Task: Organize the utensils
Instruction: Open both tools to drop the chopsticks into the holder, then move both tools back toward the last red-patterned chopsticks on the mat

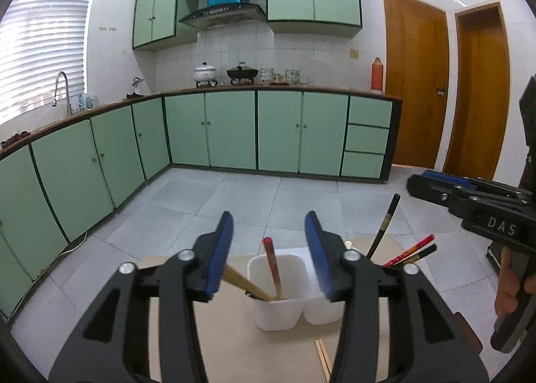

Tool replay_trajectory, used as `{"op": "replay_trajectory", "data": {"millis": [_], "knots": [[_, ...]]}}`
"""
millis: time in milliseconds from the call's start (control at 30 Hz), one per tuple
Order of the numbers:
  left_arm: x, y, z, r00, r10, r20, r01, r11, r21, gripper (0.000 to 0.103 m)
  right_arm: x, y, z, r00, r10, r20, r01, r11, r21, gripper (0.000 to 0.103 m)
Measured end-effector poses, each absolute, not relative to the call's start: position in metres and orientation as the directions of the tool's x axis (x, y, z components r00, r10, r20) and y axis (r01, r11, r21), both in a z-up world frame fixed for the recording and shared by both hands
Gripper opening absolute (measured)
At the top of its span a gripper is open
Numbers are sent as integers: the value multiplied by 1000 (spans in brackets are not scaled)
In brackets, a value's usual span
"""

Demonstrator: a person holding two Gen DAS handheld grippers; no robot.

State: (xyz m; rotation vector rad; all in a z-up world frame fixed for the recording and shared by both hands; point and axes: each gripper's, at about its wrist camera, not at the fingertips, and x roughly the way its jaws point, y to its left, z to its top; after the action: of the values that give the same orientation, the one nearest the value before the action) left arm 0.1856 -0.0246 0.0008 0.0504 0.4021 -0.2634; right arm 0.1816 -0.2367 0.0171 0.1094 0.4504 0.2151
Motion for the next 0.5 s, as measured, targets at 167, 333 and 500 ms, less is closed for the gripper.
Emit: {"op": "replay_trajectory", "data": {"millis": [167, 333, 500], "knots": [[156, -15, 8, 909, -227, -351, 240, 971, -7, 59, 148, -242, 21, 900, 200, -386, -158, 978, 138, 48], [122, -14, 1, 910, -232, -343, 239, 971, -22, 65, 120, -239, 10, 895, 207, -395, -159, 976, 150, 57], [94, -21, -19, 894, -244, -376, 257, 966, -15, 72, 93, -229, -6, 884, 201, -421, -161, 978, 129, 66]]}}
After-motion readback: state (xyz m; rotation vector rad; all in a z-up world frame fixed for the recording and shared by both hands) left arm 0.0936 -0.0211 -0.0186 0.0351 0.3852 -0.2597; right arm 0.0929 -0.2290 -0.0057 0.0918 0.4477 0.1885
